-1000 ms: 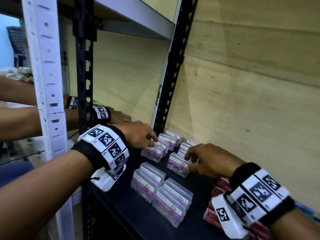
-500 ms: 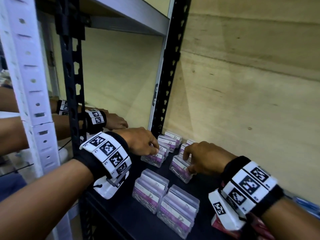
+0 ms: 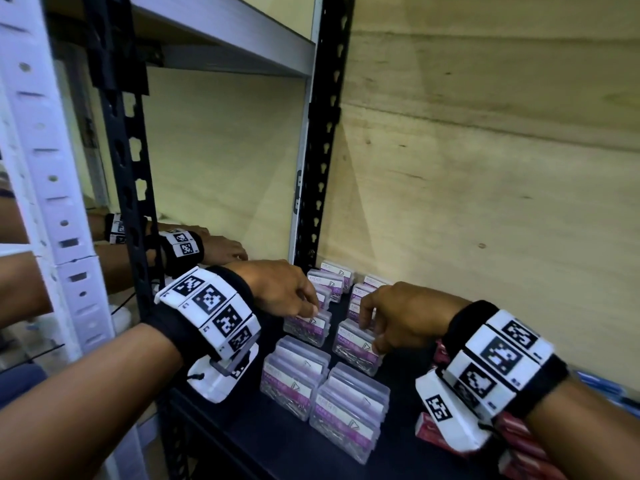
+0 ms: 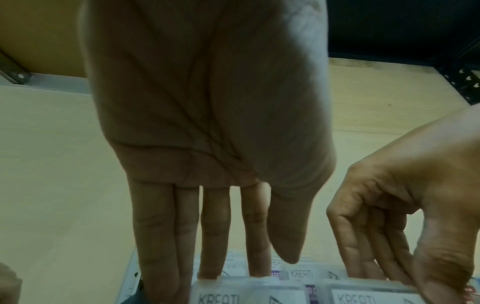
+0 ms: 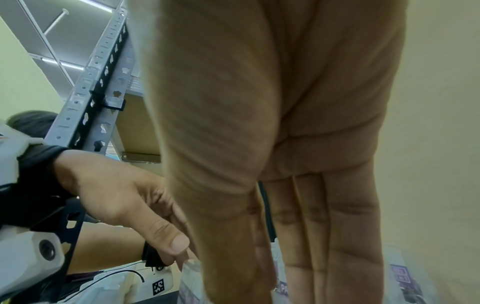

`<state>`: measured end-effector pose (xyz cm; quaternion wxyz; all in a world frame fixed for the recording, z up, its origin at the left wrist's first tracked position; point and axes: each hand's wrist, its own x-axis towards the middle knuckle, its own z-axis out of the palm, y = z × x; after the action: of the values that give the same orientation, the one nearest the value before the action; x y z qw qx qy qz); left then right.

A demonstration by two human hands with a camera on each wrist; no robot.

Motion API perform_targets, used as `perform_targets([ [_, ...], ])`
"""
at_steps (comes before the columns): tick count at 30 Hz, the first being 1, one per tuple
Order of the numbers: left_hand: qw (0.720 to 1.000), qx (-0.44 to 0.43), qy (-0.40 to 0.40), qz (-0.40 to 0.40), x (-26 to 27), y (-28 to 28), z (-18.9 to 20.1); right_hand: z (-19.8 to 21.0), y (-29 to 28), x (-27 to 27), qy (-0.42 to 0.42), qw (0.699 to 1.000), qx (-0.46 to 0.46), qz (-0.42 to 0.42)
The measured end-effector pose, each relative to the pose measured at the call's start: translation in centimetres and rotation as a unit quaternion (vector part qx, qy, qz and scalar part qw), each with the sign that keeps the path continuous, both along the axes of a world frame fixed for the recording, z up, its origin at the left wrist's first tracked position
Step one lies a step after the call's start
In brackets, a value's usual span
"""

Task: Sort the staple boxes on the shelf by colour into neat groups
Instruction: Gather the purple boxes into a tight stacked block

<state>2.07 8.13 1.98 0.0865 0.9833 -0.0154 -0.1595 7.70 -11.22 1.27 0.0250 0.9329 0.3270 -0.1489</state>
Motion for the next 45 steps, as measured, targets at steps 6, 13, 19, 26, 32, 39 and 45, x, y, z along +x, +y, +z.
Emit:
perform_targets([
  [6,1.000,-0.002,0.015,0.001,-0.9,-1.1,0.3,0.3,-1.3,-1.2,0.018,1.000,0.008,0.013],
  [13,1.000,0.016,0.025,-0.011,-2.2,-2.2,0.6,0.2,-2.2,-2.2,0.053,0.998,0.022,0.022],
  [19,0.999,0.006,0.030,-0.011,-2.9,-2.5,0.6,0.4,-2.8,-2.8,0.073,0.997,0.020,0.031],
  [26,0.999,0.010,0.035,-0.018,-3.3,-2.7,0.7,0.4,-2.8,-3.1,0.086,0.995,0.022,0.038],
  [32,0.999,0.013,0.033,-0.019,-2.9,-2.9,0.7,0.6,-2.9,-2.9,0.095,0.994,0.023,0.042],
  [39,1.000,0.013,-0.008,0.000,-1.3,-1.7,0.9,0.6,-2.8,-0.9,0.005,0.999,0.044,0.000],
  [45,0.996,0.021,-0.090,0.014,2.0,0.1,0.4,0.7,-2.3,1.2,-0.056,0.998,0.024,-0.031],
])
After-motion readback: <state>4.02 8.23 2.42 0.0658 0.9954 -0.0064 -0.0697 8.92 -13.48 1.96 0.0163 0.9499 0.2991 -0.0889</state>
